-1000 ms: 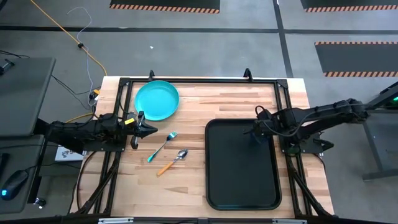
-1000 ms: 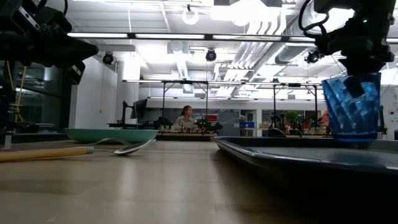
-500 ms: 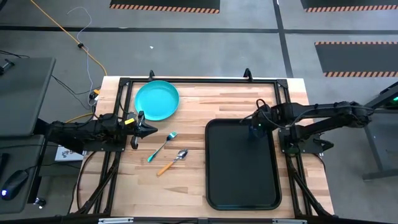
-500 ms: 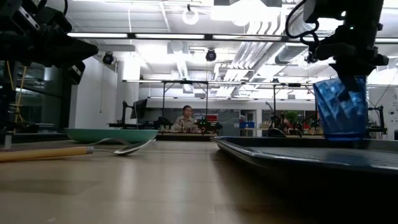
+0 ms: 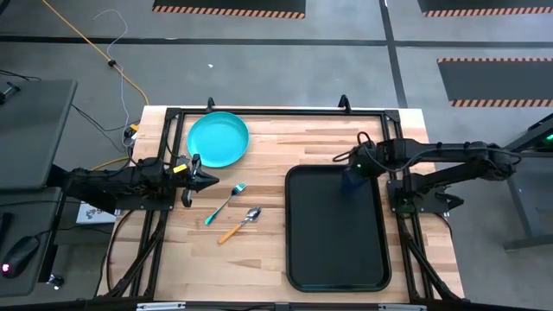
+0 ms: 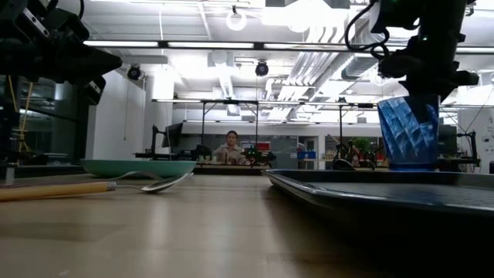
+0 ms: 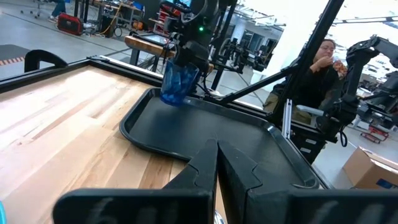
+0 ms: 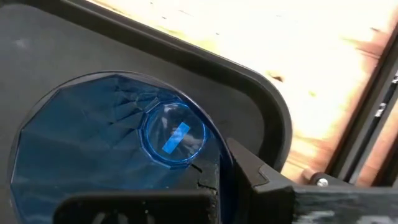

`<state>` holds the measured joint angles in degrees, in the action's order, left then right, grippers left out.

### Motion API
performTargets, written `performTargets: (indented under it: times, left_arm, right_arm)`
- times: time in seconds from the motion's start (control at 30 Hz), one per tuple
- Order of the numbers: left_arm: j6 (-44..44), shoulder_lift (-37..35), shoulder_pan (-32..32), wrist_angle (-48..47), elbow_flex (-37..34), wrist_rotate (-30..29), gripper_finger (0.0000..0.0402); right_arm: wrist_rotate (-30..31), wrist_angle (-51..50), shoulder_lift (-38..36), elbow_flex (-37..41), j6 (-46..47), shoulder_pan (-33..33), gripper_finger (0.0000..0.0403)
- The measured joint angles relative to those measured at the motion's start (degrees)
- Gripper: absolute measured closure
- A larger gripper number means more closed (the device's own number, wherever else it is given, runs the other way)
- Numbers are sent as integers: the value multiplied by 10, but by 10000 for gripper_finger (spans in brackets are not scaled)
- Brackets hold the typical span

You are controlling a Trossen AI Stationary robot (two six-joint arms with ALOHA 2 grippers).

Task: Pick and place plate/cup/fork/spoon on tray
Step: Put the blue glass on the top left of the black serving tray

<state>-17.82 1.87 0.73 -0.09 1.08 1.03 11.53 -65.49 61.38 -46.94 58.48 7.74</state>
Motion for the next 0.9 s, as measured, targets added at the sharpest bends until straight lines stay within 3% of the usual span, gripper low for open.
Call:
performTargets:
  times: [0.27,0.57,0.77,0.9]
  left_arm:
    - [0,0,0,0,0,0,398]
    - [0,0,0,0,0,0,398]
    - [0,0,0,0,0,0,398]
    - [0,0,0,0,0,0,398]
  right_arm:
    - [-20,53,0,62,84,0,403]
    - [-8,55,0,63,93,-8,398]
    - [-8,52,1,64,117,-7,367]
    - [-11,43,1,59,120,-7,319]
